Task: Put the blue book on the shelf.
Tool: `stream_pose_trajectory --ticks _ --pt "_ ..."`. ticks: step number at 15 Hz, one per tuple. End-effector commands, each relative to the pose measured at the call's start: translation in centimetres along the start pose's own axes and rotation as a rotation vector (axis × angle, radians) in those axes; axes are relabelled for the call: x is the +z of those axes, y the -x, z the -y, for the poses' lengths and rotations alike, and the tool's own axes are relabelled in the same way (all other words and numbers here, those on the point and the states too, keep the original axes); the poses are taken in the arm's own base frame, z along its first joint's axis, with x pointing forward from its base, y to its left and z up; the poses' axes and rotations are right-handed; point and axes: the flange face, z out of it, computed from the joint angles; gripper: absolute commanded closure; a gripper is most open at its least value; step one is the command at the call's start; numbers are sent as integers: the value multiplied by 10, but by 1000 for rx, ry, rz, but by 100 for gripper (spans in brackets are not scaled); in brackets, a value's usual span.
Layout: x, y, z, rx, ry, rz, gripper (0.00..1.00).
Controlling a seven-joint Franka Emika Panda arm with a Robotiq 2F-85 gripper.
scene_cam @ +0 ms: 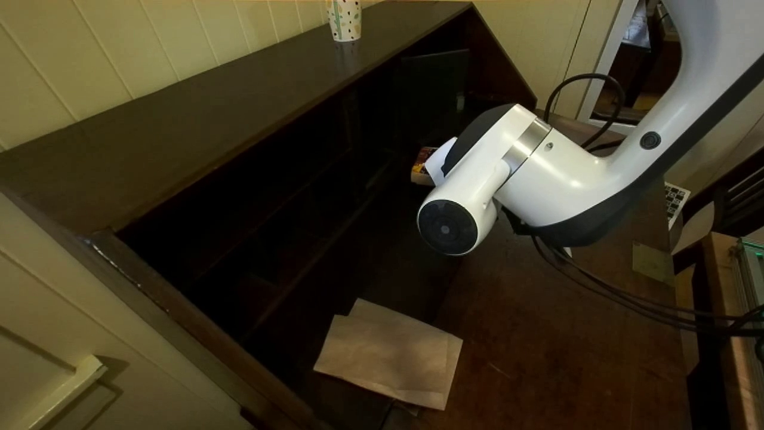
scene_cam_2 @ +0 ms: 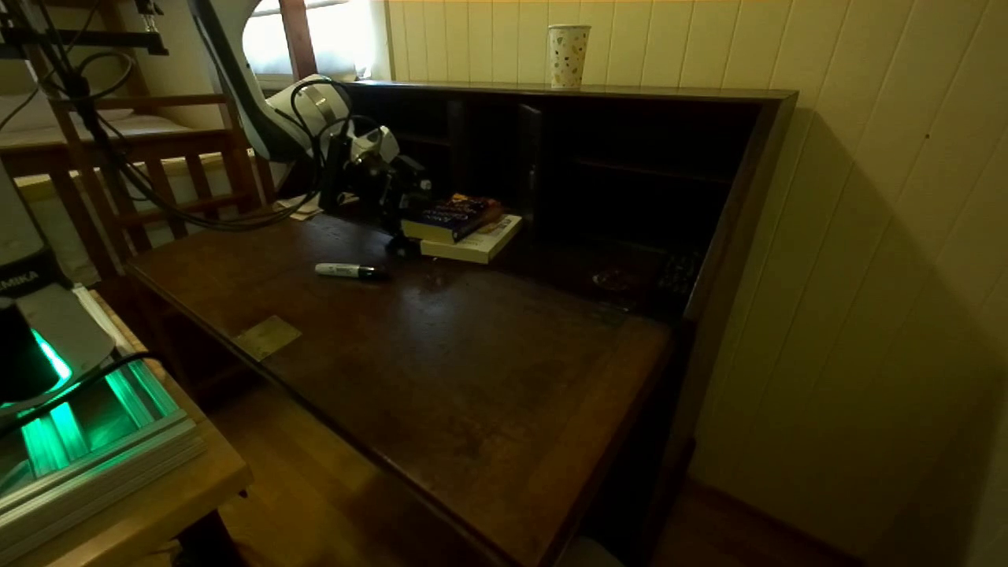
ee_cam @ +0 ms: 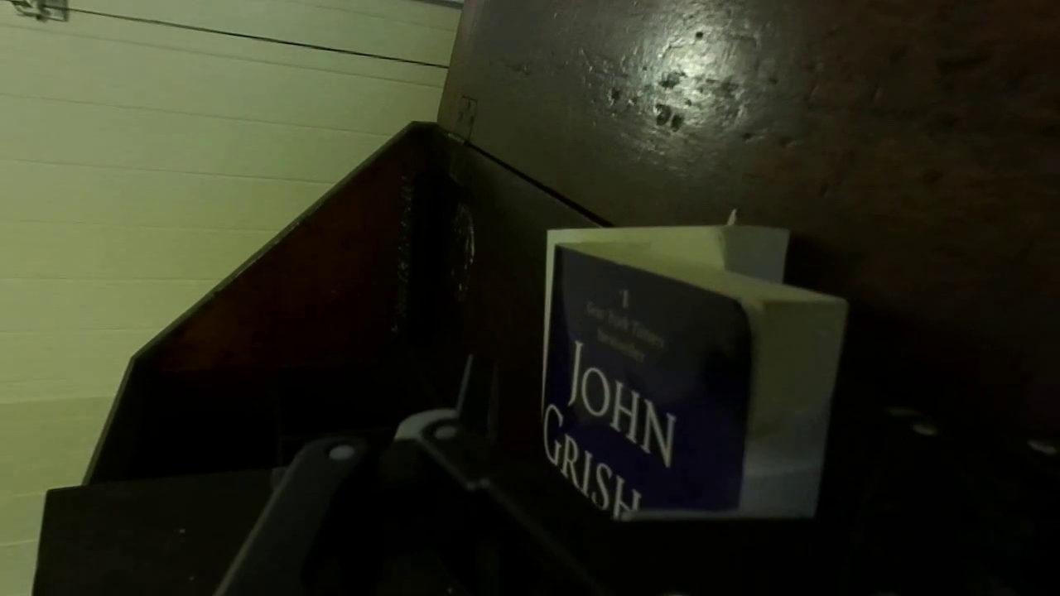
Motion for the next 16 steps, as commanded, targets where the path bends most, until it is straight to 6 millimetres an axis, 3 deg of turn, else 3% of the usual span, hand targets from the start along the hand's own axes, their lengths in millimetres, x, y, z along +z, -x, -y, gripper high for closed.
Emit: stream_pose_trajectory --ticks 1,8,10,16 --pt "6 -6 7 -30 28 -13 43" --pt "10 -5 13 -44 18 -8 91" --pt "7 -5 10 -43 -2 -14 94" --pt "-9 -6 -6 -36 -77 -45 93"
